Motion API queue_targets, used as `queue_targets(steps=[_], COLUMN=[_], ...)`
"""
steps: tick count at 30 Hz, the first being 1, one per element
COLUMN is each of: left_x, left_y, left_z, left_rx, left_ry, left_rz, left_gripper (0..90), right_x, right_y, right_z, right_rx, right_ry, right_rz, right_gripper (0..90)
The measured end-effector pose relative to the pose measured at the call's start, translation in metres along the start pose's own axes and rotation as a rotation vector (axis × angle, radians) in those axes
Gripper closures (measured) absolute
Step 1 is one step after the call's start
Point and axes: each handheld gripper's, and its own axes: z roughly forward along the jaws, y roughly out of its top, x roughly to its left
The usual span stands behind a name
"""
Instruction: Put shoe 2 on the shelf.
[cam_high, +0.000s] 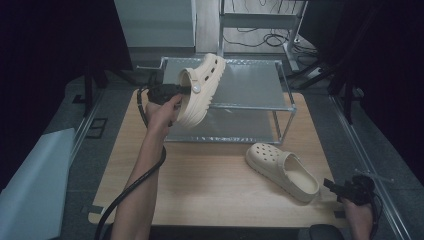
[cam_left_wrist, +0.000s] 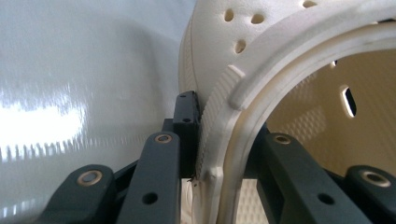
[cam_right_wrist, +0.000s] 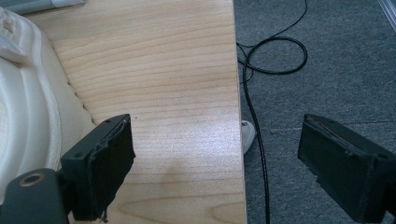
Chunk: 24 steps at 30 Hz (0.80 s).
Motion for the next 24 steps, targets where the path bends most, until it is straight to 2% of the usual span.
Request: queue_targets(steps=[11, 17, 20, 24], left_x=[-0.001, 0.002, 0.005, 0.006], left_y=[0.024, 0.032, 0.035, 0.042], left_z=[0.015, 0.026, 0.030, 0.034], left_rx=[-0.100, -0.144, -0.163, -0.183], left_ry=[0.051, 0.102, 0.114, 0.141], left_rz=[-0.040, -0.063, -0.080, -0.084], left_gripper=[74.8, 74.7, 74.7, 74.7], right_x=[0.000, 0.000, 0.000, -0.001], right_y=[0.000, 0.000, 0.000, 0.000], right_z=[0.000, 0.001, 0.001, 0.001], right_rx=[0.007, 0.005, 0.005, 0.005], right_ry=[0.003, 0.003, 0.003, 0.004], right_rz=[0.007, 0.007, 0.006, 0.005], right_gripper=[11.2, 11.6, 11.8, 12.2])
